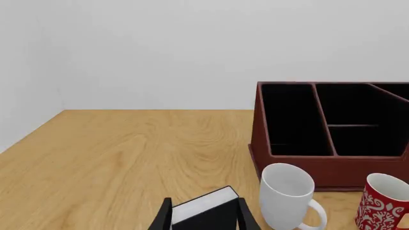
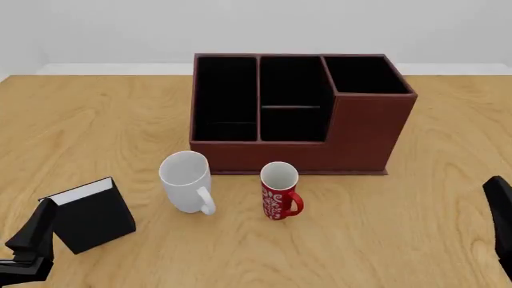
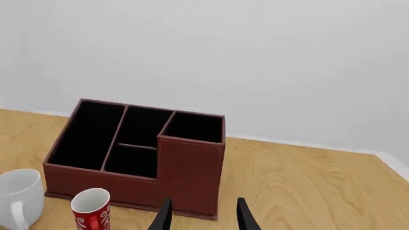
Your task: Pick up the white mug and place it to the right of the caddy.
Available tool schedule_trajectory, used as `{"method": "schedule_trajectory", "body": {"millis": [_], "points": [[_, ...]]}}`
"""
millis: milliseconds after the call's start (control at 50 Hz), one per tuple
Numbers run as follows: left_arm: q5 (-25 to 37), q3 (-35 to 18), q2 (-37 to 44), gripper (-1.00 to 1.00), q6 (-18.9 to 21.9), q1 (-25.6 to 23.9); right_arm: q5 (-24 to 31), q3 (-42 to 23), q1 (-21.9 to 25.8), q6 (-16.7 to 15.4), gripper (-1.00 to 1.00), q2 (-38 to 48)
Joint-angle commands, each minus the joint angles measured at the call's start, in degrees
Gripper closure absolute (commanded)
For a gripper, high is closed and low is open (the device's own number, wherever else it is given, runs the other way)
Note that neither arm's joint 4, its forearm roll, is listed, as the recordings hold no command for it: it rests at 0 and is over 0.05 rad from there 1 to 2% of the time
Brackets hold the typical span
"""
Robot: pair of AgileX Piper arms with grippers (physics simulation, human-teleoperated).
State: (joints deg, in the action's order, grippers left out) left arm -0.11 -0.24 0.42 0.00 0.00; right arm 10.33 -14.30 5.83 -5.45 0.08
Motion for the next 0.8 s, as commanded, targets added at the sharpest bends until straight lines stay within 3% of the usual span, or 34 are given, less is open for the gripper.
{"method": "schedule_trajectory", "body": {"millis": [20, 420, 800], "points": [[0.0, 0.0, 0.01, -1.0, 0.0, 0.0, 7.09, -8.97, 4.03, -5.27, -1.0, 0.19], [0.0, 0.0, 0.01, -1.0, 0.0, 0.0, 5.76, -21.74, 16.04, -15.79, -1.0, 21.49], [0.0, 0.0, 0.01, -1.0, 0.0, 0.0, 8.8, -33.09, 25.05, -19.89, -1.0, 41.21]]}}
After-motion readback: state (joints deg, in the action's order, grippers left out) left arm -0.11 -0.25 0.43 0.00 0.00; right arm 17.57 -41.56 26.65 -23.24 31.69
